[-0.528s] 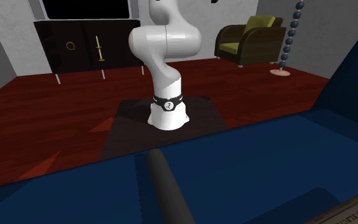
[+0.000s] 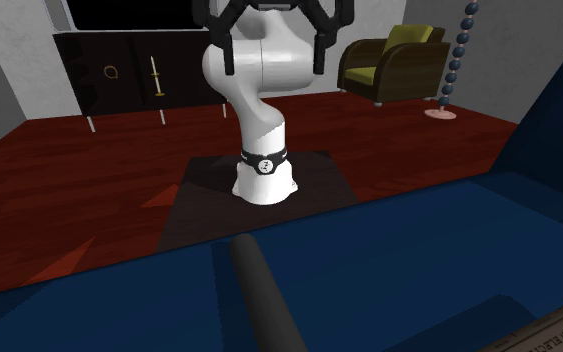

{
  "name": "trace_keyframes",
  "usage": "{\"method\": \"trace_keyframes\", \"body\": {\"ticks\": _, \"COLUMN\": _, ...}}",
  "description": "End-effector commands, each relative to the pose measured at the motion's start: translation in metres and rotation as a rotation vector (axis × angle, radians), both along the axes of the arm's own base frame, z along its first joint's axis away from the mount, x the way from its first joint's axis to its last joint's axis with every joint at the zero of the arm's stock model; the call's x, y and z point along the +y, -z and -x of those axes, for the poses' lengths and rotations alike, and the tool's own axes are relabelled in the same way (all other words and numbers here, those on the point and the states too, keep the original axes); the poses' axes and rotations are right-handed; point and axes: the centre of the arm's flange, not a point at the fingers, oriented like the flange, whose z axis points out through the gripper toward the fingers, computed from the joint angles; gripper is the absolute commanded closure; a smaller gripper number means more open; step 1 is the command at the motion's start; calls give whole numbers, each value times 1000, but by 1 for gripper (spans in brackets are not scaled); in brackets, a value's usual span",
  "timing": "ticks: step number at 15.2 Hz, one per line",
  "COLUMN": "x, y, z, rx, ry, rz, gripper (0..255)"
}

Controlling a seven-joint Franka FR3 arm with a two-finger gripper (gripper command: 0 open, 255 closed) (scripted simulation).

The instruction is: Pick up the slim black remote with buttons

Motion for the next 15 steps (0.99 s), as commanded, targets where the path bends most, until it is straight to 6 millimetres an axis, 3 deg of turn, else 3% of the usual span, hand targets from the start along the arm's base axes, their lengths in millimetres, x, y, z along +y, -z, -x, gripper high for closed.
{"method": "trace_keyframes", "body": {"ticks": 1, "x": -9, "y": 28, "z": -7, "rx": -6, "ry": -30, "rz": -11, "gripper": 0}}
{"method": "trace_keyframes", "body": {"ticks": 13, "x": -50, "y": 171, "z": -68, "rx": -28, "ry": -203, "rz": -80, "gripper": 0}}
{"method": "trace_keyframes", "body": {"ticks": 15, "x": -51, "y": 183, "z": -71, "rx": -29, "ry": -211, "rz": -84, "gripper": 0}}
